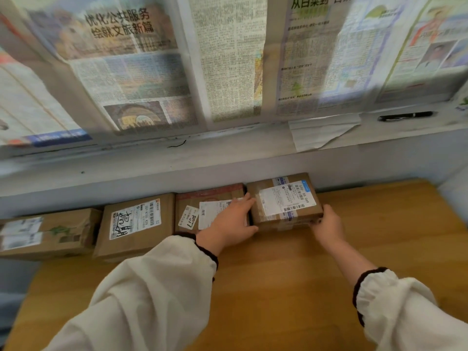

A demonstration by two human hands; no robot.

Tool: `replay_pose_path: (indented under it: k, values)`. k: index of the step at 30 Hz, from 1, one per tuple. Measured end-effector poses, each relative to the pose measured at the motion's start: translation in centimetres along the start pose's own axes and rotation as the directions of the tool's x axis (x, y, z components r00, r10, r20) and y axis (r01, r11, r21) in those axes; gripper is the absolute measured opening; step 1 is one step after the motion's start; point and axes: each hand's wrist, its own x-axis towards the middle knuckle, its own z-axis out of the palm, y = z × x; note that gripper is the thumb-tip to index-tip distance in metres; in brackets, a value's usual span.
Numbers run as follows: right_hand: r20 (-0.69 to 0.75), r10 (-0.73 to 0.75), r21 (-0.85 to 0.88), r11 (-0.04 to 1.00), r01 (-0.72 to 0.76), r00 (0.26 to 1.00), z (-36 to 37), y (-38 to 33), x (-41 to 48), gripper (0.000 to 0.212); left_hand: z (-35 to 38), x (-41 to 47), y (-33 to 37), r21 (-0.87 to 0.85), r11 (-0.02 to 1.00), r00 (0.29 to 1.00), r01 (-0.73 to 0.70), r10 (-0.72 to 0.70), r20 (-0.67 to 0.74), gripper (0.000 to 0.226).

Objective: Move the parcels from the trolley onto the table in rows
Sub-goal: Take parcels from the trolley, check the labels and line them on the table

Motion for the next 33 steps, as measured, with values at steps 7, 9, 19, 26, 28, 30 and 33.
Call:
replay_pose_path:
  k: [7,9,19,26,28,30,33]
  values:
    - [-0.343,-0.266,-0.072,0.964,0.257,0.901,1.6,-4.3,-8.0,0.073,-3.7,-11.5,-6.6,-0.096,0.994,0.895,0.060,-0.097,-0.436,0.068]
    - [-0.193,-0.570,-0.151,0.822,0.549,0.799,4.5,-7.6,-11.5,0.064,-4.4,-16.3,-10.6,-0.139,0.971,0.835,0.195,-0.239,-0.495,0.066]
    - [0.448,-0.877,-0.055,0.168,0.984,0.174,24.3,-22.3,-28.6,0.052,-1.5,-40.3,-26.6,-0.449,0.695,0.501,0.561,-0.717,-0.484,0.064]
    - [0.627,-0.778,0.109,0.030,0.994,-0.046,37.2,-27.8,-43.1,0.043,2.0,-56.8,-36.0,-0.584,0.538,0.299,0.608,-0.836,-0.459,0.059]
    - [0.665,-0.740,0.156,0.001,0.988,-0.104,40.5,-28.8,-47.2,0.043,3.1,-61.5,-38.4,-0.618,0.479,0.240,0.623,-0.869,-0.432,0.059]
    - [0.714,-0.684,0.178,-0.029,0.984,-0.150,43.6,-29.4,-51.0,0.046,4.5,-65.8,-40.3,-0.641,0.417,0.191,0.644,-0.899,-0.393,0.059]
    - [0.810,-0.556,0.168,-0.089,0.982,-0.189,47.6,-29.6,-56.1,0.055,7.2,-71.0,-42.1,-0.684,0.305,0.113,0.662,-0.943,-0.312,0.059]
